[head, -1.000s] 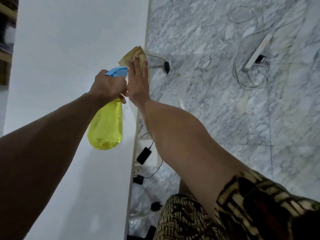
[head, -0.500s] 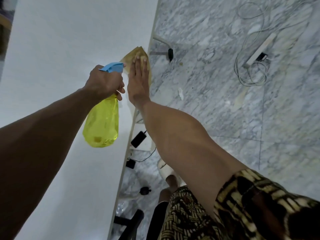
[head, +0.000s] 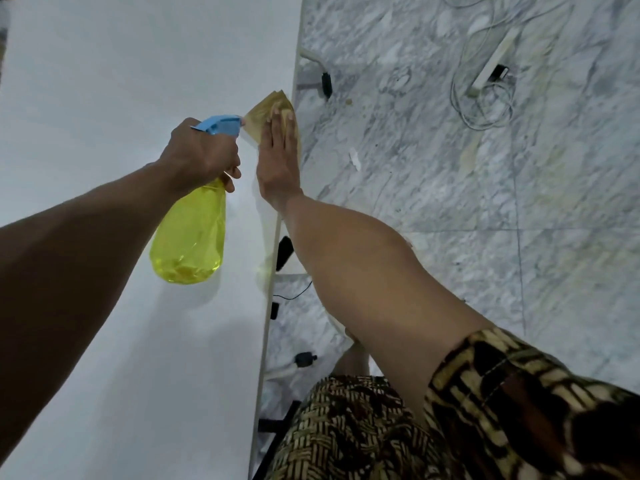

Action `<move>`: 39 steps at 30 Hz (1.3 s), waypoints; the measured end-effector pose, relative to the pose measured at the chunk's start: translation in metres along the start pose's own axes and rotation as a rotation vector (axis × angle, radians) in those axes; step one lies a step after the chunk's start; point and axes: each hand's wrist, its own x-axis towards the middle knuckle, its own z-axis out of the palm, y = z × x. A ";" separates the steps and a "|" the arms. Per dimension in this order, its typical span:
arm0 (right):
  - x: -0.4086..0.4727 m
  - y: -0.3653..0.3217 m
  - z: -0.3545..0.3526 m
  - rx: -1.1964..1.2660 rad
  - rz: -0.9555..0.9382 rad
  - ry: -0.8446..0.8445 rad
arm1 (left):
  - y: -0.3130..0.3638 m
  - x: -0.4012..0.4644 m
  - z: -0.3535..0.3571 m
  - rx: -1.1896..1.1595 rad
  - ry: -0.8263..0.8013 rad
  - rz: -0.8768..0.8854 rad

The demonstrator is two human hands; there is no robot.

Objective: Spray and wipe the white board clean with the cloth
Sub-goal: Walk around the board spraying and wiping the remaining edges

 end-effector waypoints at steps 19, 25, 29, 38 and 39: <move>-0.186 -0.018 0.018 -0.164 -0.090 -0.142 | -0.100 -0.133 0.037 -0.075 0.032 0.042; -0.241 -0.027 0.026 -0.141 -0.040 -0.165 | -0.161 -0.181 0.042 -0.108 0.058 -0.061; -0.264 -0.033 0.026 -0.197 -0.040 -0.171 | -0.193 -0.202 0.037 -0.092 0.060 -0.050; -0.335 -0.046 0.040 -0.256 -0.019 -0.182 | -0.250 -0.245 0.026 -0.056 0.017 0.018; -0.340 -0.047 0.040 -0.260 -0.010 -0.183 | -0.254 -0.249 0.026 -0.054 0.016 0.022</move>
